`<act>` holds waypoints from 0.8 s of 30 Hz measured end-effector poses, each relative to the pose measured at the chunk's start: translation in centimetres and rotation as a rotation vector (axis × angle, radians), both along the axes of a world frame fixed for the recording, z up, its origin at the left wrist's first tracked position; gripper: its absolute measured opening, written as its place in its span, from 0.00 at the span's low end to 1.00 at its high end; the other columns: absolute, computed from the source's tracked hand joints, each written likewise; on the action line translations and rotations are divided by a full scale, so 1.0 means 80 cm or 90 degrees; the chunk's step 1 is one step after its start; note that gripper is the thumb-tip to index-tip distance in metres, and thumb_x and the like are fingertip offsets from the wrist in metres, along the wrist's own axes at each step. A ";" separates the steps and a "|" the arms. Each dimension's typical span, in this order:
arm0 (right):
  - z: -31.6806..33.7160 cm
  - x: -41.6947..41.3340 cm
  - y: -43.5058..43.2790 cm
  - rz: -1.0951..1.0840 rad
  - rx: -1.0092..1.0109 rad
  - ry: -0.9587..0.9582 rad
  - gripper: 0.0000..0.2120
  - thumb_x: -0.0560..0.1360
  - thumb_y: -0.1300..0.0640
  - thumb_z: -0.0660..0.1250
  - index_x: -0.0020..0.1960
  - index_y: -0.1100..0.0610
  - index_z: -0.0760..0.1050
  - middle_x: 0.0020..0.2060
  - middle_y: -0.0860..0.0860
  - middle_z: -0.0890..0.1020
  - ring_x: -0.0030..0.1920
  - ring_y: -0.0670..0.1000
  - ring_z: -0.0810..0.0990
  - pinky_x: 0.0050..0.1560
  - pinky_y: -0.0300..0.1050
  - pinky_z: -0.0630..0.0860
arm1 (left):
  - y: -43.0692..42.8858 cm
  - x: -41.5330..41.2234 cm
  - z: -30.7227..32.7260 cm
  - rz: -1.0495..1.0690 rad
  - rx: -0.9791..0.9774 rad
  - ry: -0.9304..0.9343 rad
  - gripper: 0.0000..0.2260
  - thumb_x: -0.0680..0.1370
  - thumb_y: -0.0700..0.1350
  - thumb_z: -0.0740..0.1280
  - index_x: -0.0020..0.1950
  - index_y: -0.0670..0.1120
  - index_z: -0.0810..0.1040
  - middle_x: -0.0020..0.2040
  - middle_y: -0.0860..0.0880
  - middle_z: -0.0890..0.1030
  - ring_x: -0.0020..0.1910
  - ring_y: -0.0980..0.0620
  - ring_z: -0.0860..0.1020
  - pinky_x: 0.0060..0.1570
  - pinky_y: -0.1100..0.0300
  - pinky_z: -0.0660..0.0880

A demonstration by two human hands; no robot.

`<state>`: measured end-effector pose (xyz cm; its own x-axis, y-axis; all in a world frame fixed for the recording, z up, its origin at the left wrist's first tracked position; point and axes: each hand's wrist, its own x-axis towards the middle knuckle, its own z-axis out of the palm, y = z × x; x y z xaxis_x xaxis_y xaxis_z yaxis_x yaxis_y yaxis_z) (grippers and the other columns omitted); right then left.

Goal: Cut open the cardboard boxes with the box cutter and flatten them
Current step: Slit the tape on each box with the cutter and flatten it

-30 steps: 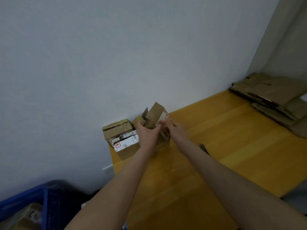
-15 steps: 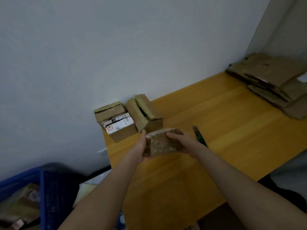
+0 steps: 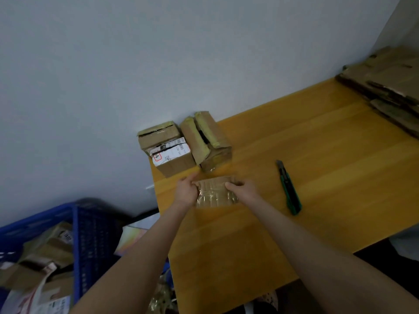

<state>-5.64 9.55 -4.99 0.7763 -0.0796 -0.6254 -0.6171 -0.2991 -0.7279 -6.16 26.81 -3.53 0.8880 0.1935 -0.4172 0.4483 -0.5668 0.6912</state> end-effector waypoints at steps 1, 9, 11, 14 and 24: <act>-0.001 0.002 0.001 0.010 -0.018 -0.005 0.22 0.75 0.49 0.70 0.64 0.61 0.75 0.59 0.56 0.80 0.57 0.56 0.79 0.51 0.44 0.73 | -0.003 -0.004 0.008 -0.019 0.027 -0.050 0.20 0.83 0.38 0.53 0.73 0.49 0.70 0.73 0.42 0.66 0.72 0.43 0.65 0.71 0.53 0.63; -0.006 0.002 0.010 0.113 -0.091 -0.048 0.16 0.75 0.48 0.69 0.56 0.58 0.81 0.54 0.57 0.83 0.55 0.57 0.80 0.52 0.45 0.73 | -0.038 -0.027 -0.006 -0.479 0.570 -0.013 0.48 0.75 0.53 0.70 0.79 0.49 0.37 0.79 0.45 0.51 0.78 0.44 0.48 0.75 0.42 0.48; -0.009 0.000 -0.011 0.119 -0.160 -0.068 0.19 0.77 0.46 0.64 0.62 0.56 0.77 0.60 0.57 0.79 0.61 0.58 0.77 0.59 0.47 0.71 | -0.048 -0.025 -0.012 -0.458 0.624 -0.030 0.48 0.75 0.51 0.71 0.79 0.49 0.36 0.77 0.42 0.56 0.77 0.42 0.53 0.74 0.43 0.53; -0.020 -0.005 -0.060 0.155 -0.378 -0.090 0.22 0.77 0.46 0.63 0.69 0.51 0.69 0.69 0.56 0.68 0.68 0.58 0.67 0.65 0.49 0.67 | -0.067 -0.016 -0.014 -0.439 0.580 -0.056 0.48 0.73 0.53 0.72 0.79 0.49 0.40 0.72 0.44 0.63 0.70 0.43 0.63 0.69 0.49 0.60; -0.074 -0.022 -0.123 0.244 -0.543 -0.038 0.17 0.81 0.60 0.54 0.69 0.50 0.66 0.69 0.55 0.63 0.66 0.59 0.64 0.63 0.51 0.68 | -0.062 0.006 -0.040 -0.468 0.394 -0.065 0.52 0.67 0.60 0.76 0.80 0.47 0.48 0.73 0.46 0.63 0.71 0.45 0.62 0.73 0.53 0.56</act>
<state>-7.38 -0.33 -10.90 0.8732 -0.2247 -0.4325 -0.3344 -0.9218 -0.1962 -5.66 21.85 -6.73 0.9012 -0.2652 -0.3428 -0.2090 -0.9588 0.1922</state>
